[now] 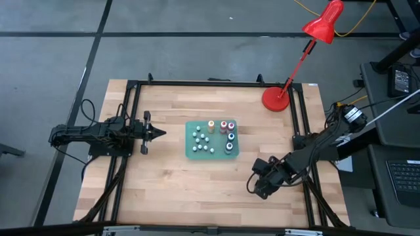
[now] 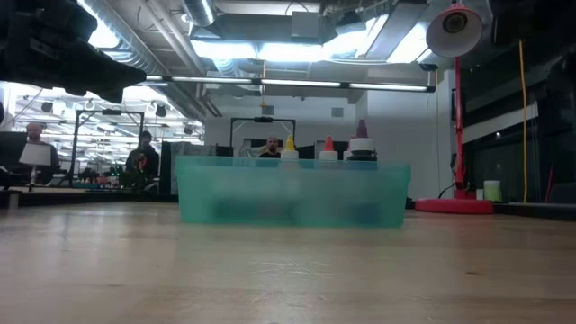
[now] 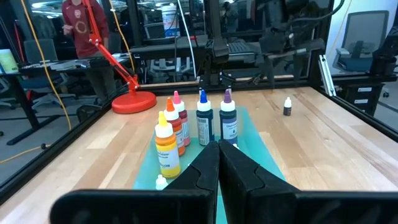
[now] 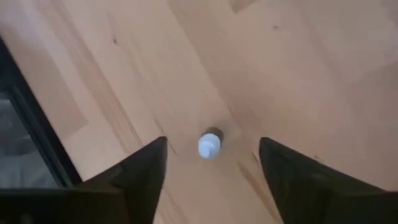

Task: Pick & Place food coloring
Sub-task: Put the small purple food coloring bottle into the green bin

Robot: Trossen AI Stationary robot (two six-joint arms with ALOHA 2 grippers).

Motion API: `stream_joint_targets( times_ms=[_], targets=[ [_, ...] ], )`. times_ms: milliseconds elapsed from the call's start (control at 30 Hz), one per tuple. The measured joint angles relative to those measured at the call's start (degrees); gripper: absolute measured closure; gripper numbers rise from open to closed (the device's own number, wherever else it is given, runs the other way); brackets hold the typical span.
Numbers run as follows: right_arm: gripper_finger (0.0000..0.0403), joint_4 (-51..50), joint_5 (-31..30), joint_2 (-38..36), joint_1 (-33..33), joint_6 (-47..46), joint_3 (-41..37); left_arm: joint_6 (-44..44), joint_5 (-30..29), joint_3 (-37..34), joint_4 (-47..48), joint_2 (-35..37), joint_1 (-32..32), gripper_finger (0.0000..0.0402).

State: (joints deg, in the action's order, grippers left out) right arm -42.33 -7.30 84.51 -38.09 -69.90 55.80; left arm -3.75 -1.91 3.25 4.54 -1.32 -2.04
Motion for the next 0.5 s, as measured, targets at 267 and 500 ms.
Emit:
stream_joint_targets(
  times_ms=[267, 500],
  targets=[
    [0.0117, 10.55, 3.05, 0.16, 0.00, -7.36, -7.10, 0.00, 0.00, 0.00, 0.00, -0.01, 0.00, 0.0398],
    [0.0129, 11.17, 2.85, 0.52, 0.45, -9.54, -8.14, 0.00, 0.00, 0.00, 0.00, 0.00, 0.00, 0.0398]
  ],
)
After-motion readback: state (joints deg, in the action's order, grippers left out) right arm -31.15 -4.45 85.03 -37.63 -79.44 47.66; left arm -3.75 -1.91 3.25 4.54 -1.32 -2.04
